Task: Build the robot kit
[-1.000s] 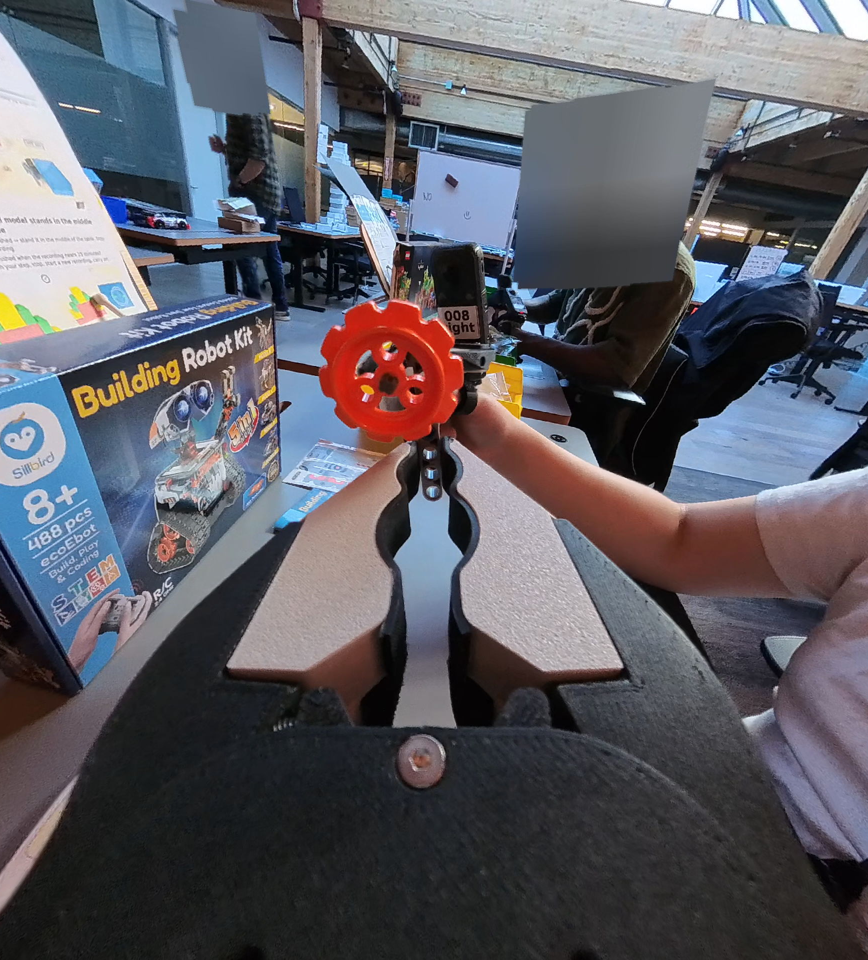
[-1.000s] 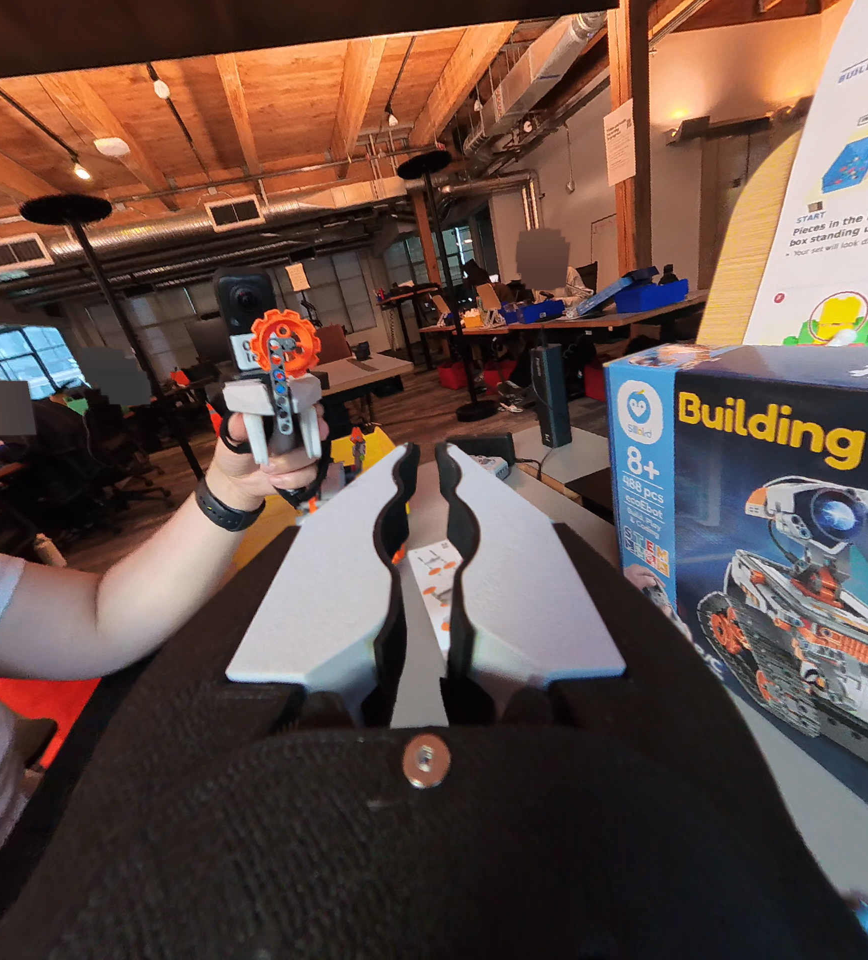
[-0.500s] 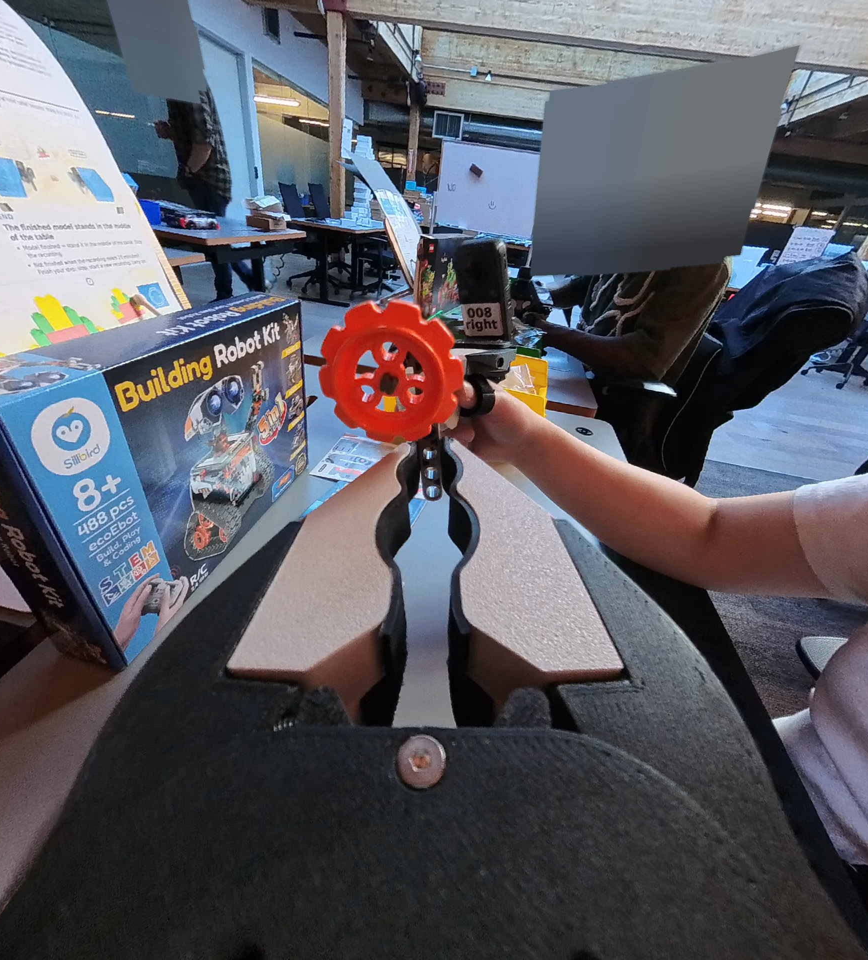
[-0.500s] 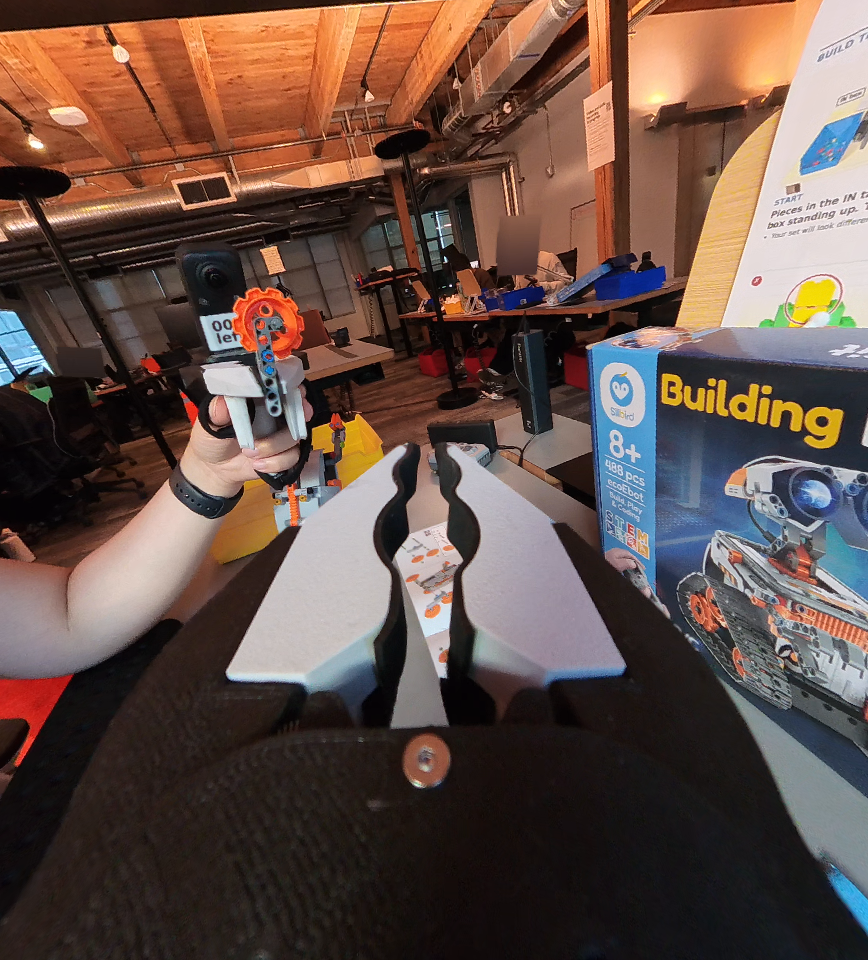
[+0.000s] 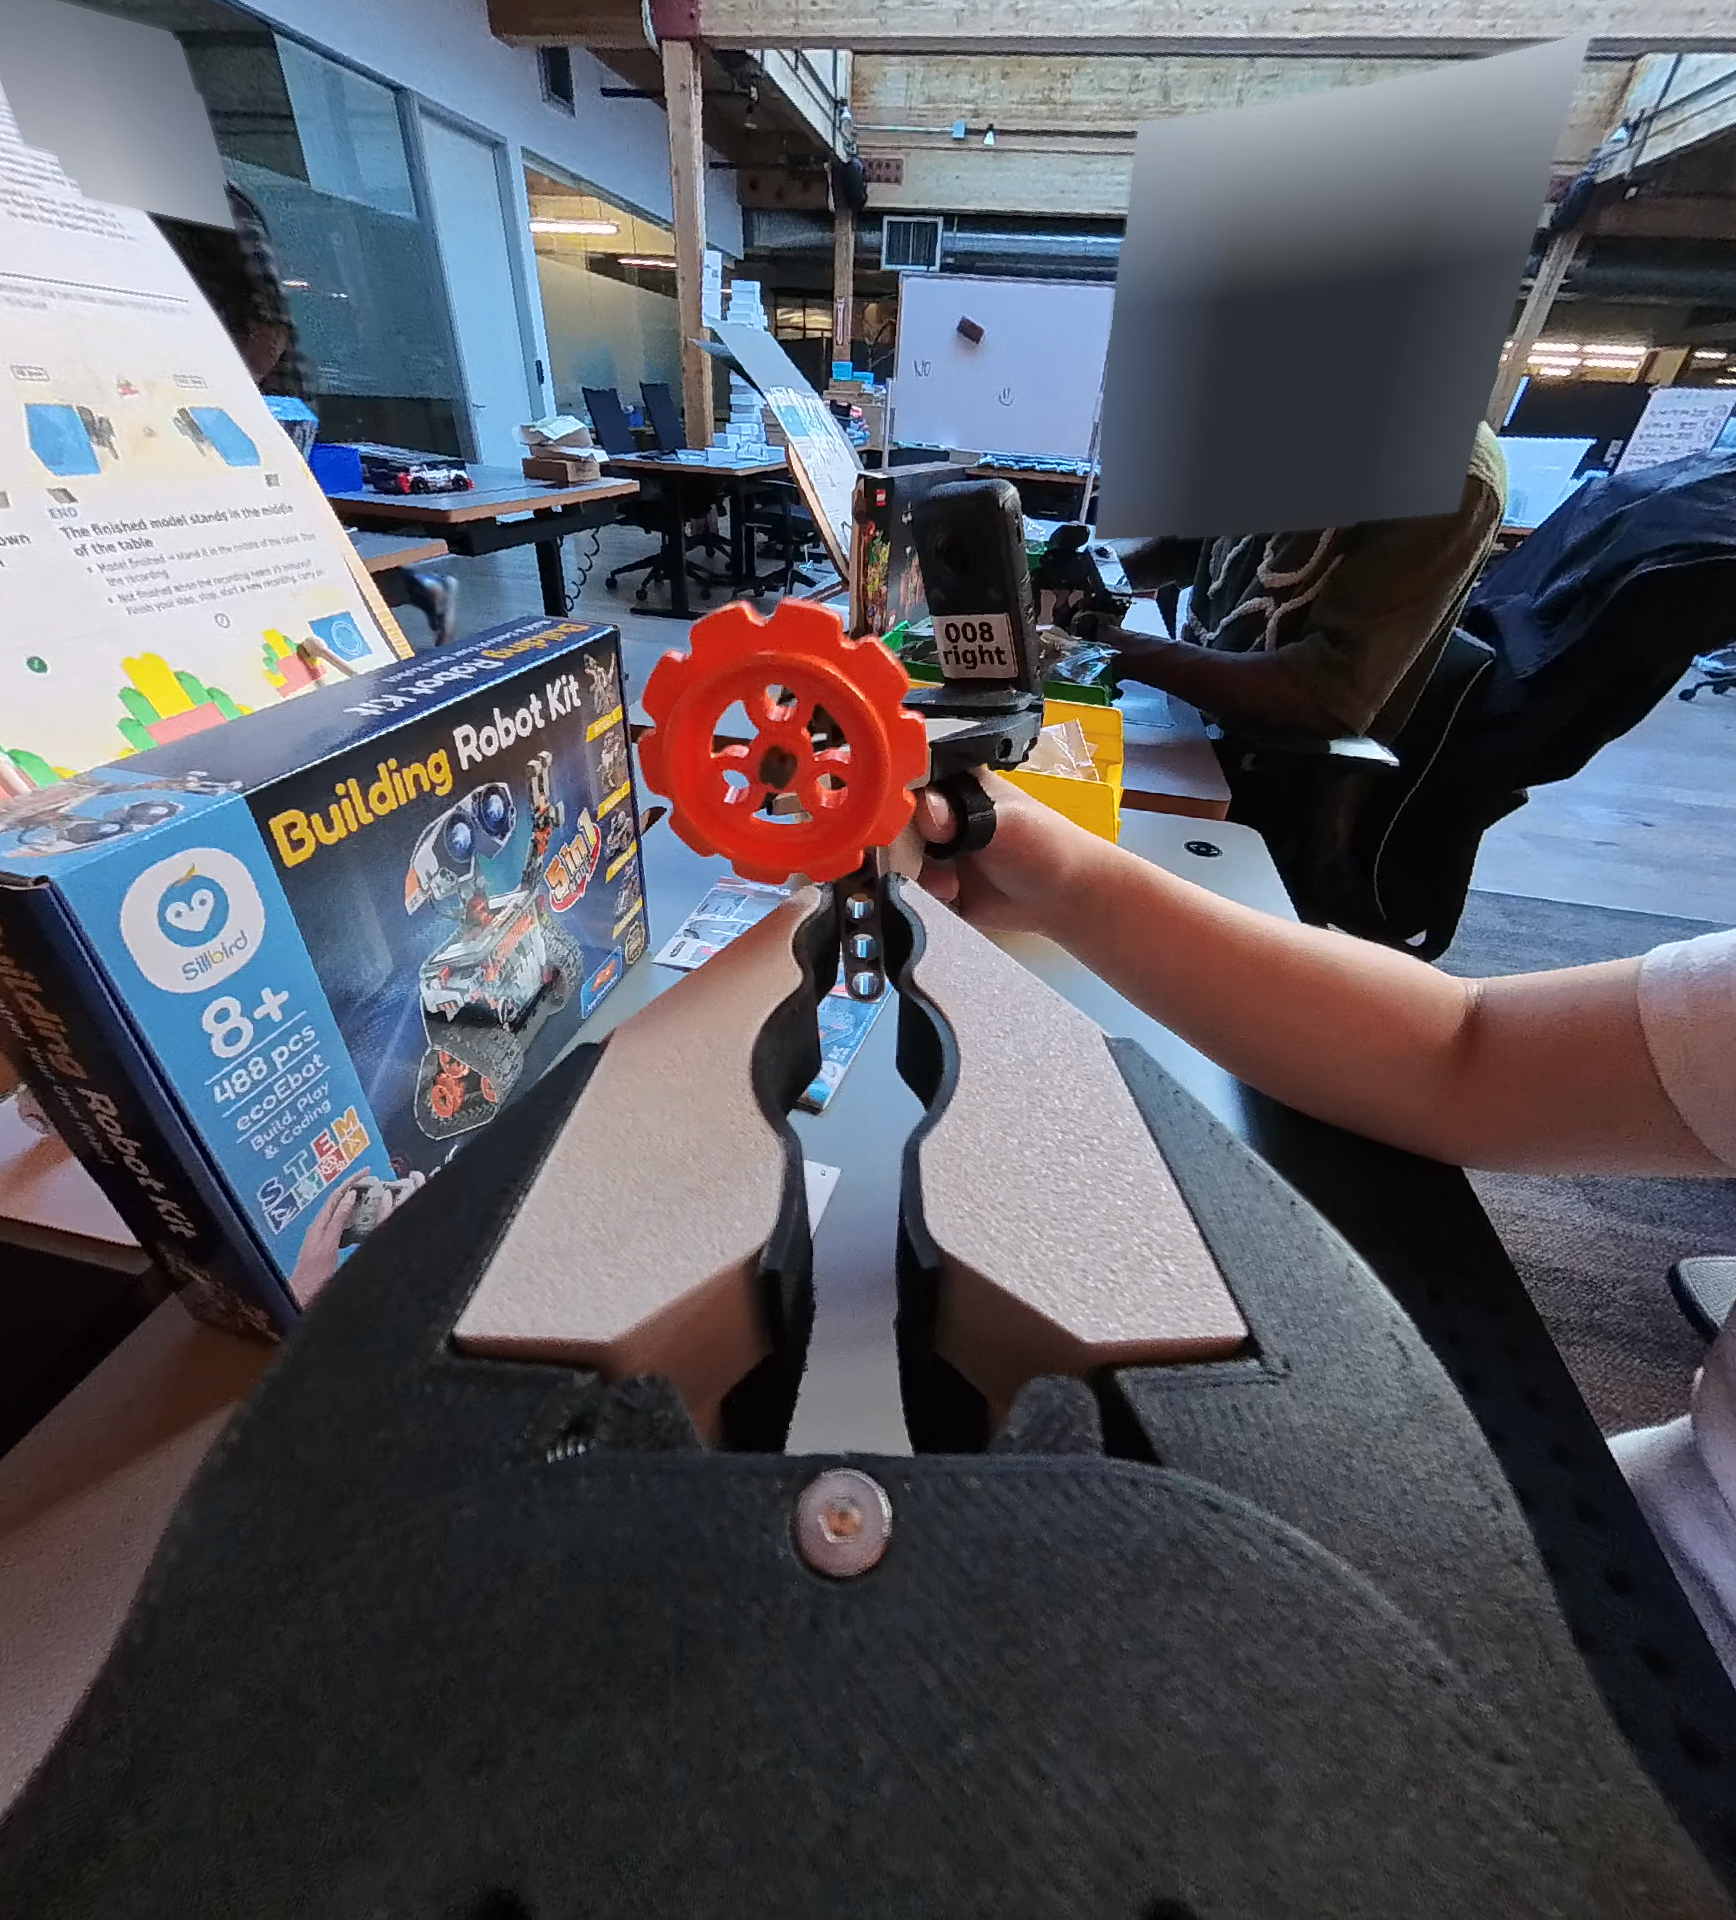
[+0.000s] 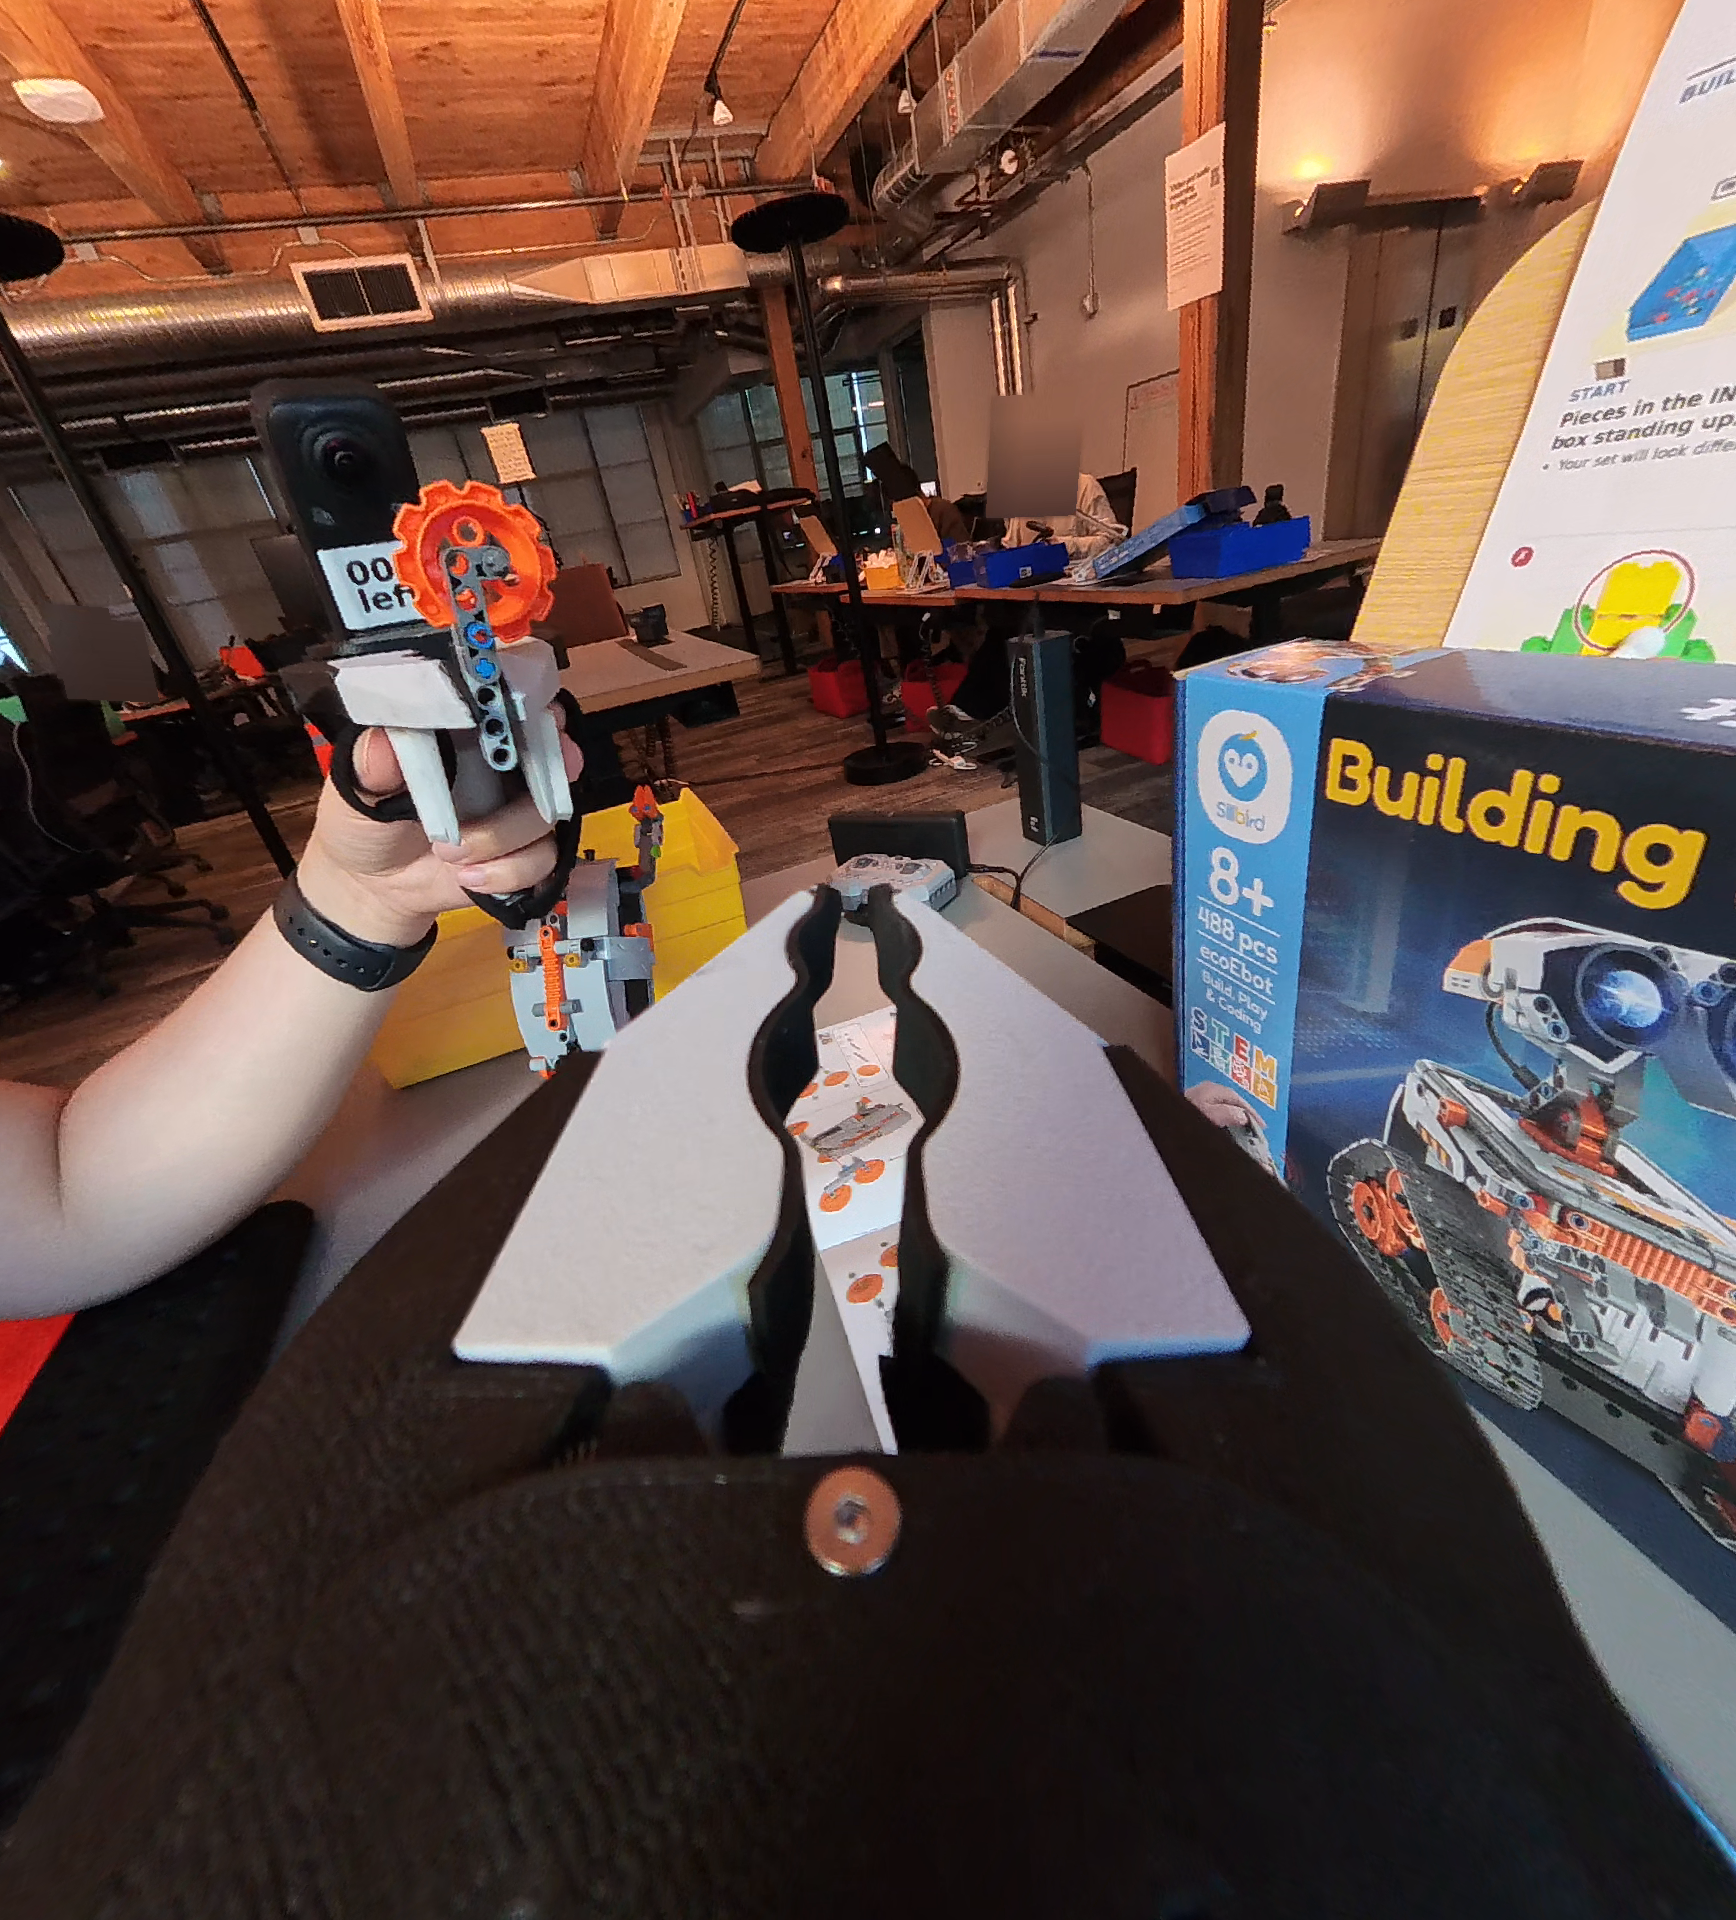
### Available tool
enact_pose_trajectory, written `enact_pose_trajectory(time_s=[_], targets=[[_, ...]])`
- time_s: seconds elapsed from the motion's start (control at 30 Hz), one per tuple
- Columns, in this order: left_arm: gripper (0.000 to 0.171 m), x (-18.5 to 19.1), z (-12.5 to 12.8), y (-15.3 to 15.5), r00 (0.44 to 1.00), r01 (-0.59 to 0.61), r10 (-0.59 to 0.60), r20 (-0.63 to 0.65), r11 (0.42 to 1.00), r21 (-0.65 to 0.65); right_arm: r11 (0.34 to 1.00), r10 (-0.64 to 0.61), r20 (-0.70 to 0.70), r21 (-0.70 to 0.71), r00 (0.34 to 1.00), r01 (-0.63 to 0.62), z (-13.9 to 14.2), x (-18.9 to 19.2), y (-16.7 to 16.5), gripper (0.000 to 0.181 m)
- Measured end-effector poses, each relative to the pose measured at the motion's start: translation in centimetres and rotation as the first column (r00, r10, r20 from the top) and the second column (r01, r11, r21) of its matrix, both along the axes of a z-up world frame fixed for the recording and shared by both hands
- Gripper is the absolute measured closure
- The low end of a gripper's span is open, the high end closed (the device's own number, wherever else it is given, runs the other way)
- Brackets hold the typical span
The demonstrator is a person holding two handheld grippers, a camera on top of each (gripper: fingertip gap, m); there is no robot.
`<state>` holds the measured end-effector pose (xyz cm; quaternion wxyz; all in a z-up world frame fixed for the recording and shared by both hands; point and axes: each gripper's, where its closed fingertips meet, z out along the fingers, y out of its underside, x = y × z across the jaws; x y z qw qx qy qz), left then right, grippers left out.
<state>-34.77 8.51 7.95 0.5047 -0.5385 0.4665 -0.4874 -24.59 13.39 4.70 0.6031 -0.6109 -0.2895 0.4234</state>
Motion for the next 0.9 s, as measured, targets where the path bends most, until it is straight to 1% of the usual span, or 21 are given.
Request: enact_pose_trajectory(time_s=[0.03,0.1,0.17,0.3,0.47,0.57,0.63,0.7,0.8,0.9], targets=[[0.166,0.0,0.0,0.0,1.000,0.000,0.000,-0.002,1.000,0.000,1.000,0.001,0.001,-0.003,1.000,-0.001,-0.1,-0.1,0.1,0.175],[0.166,0.1,0.0,-0.1,1.000,0.003,-0.003,-0.003,1.000,0.000,1.000,0.010,0.007,-0.019,1.000,-0.010,-0.5,-0.2,0.1,0.181],[0.166,0.1,0.0,-0.1,1.000,0.002,-0.002,-0.003,1.000,0.001,1.000,0.010,0.021,-0.025,1.000,-0.010,-0.8,-0.3,0.2,0.181],[0.166,0.0,0.1,-0.2,1.000,0.004,-0.004,0.003,1.000,-0.001,1.000,-0.012,0.046,0.007,0.999,0.012,-0.6,-0.4,0.1,0.181],[0.166,0.0,0.0,-0.3,1.000,0.007,-0.006,-0.002,0.999,0.051,0.999,-0.025,0.054,0.034,0.998,0.023,-0.5,-0.4,0.1,0.181],[0.167,0.0,0.5,-1.7,0.996,0.081,-0.084,0.028,0.992,0.102,1.000,-0.022,0.053,0.018,0.998,0.021,-0.9,-0.3,0.3,0.181],[0.167,0.0,1.4,-3.0,0.992,0.105,-0.116,0.051,0.979,0.177,1.000,-0.021,0.056,0.021,0.998,0.020,-0.8,-0.4,0.3,0.181],[0.167,0.0,1.8,-4.2,0.988,0.128,-0.143,0.049,0.964,0.231,0.999,-0.029,0.062,0.033,0.998,0.027,-0.7,-0.3,0.2,0.181],[0.166,0.2,1.0,-3.4,0.995,0.096,-0.098,-0.003,0.973,0.209,0.999,-0.027,0.057,0.021,0.998,0.026,-0.9,-0.2,0.3,0.181],[0.167,0.4,0.9,-3.4,0.993,0.113,-0.116,0.010,0.979,0.169,1.000,-0.015,0.052,0.009,0.999,0.015,-1.0,-0.3,0.3,0.181]])
